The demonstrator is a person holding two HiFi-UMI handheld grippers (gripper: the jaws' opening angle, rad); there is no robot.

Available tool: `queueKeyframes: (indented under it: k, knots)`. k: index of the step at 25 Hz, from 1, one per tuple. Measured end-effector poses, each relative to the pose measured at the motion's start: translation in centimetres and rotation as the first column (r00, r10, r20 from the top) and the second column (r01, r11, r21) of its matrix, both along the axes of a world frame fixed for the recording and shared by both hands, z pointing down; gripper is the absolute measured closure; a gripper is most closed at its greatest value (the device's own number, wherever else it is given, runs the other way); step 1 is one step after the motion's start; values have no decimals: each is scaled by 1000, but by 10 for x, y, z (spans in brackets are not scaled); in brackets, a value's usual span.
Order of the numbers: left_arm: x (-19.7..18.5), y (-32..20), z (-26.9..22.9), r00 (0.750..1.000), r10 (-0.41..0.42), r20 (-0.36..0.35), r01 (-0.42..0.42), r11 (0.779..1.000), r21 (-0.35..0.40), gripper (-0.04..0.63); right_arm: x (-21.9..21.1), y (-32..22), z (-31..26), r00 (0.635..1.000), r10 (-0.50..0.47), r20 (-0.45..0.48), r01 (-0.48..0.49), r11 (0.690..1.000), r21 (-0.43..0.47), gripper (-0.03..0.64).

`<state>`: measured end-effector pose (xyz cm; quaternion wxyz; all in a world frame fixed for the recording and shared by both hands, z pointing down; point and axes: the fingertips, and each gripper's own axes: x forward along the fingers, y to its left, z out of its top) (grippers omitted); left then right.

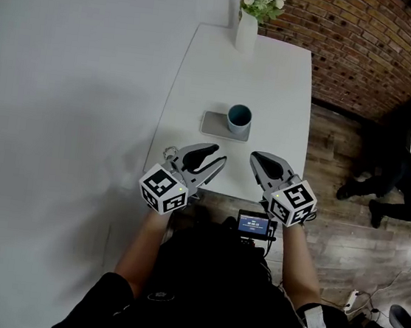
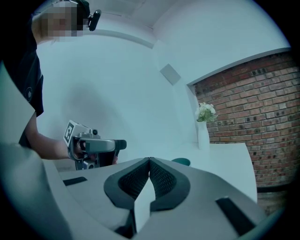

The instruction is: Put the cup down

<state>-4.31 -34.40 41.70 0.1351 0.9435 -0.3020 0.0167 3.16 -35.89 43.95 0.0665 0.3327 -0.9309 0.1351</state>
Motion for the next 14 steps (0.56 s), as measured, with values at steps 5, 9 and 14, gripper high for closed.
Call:
queueKeyframes:
  k: [5, 9, 14]
  knots:
    - [3, 1, -1, 1000, 5, -13, -5, 1000, -3, 456, 0, 0, -1, 1000, 3, -12, -3, 1000, 7, 603]
    - [3, 2, -1, 1000, 8, -11, -8, 1000, -3, 456, -1, 2, -1, 1000, 2, -14, -1, 1000, 20, 603]
    - [5, 2, -1, 1000, 13, -18, -13, 1000, -3, 456, 0, 4, 0, 1000, -1, -13, 1, 1000, 23, 602]
